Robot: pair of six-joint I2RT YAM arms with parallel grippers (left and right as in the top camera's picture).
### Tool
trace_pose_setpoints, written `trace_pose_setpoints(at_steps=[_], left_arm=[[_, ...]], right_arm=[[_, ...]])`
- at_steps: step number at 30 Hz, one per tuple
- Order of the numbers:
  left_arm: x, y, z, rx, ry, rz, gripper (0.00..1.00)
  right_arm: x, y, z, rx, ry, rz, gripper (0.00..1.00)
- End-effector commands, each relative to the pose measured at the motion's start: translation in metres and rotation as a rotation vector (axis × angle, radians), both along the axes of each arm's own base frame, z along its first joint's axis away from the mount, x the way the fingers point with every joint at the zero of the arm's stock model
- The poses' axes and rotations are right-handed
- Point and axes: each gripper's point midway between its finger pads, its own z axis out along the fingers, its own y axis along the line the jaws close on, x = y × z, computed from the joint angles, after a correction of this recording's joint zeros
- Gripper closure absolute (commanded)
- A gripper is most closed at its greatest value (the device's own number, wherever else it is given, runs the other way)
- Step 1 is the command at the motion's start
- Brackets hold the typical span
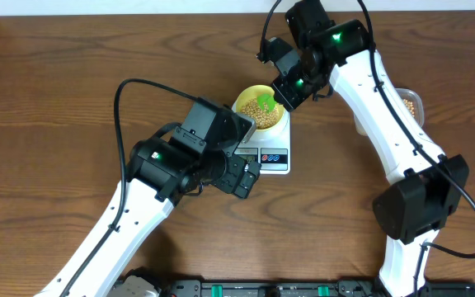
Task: Scoop item into bowl and weigh 50g on scale
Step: 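Tip the scoop and shake soybeans into the yellow bowl, then move the empty scoop with the right gripper back into the soybean tub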
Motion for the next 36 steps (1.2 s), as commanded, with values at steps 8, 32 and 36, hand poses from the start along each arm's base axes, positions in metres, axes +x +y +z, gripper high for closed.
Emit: trace_pose_setpoints(at_steps=[8, 32, 36], left_arm=[[0.0, 0.0, 0.0, -0.007, 0.004, 0.001, 0.02], [0.0, 0.0, 0.0, -0.007, 0.004, 0.001, 0.02], [0.0, 0.0, 0.0, -0.007, 0.004, 0.001, 0.02]], right_arm=[[-0.004, 0.008, 0.026, 0.055, -0.047, 0.031, 0.99], [0.019, -0.053, 0.052, 0.41, 0.156, -0.224, 0.99], [0.017, -0.065, 0.069, 0.559, 0.222, -0.245, 0.99]])
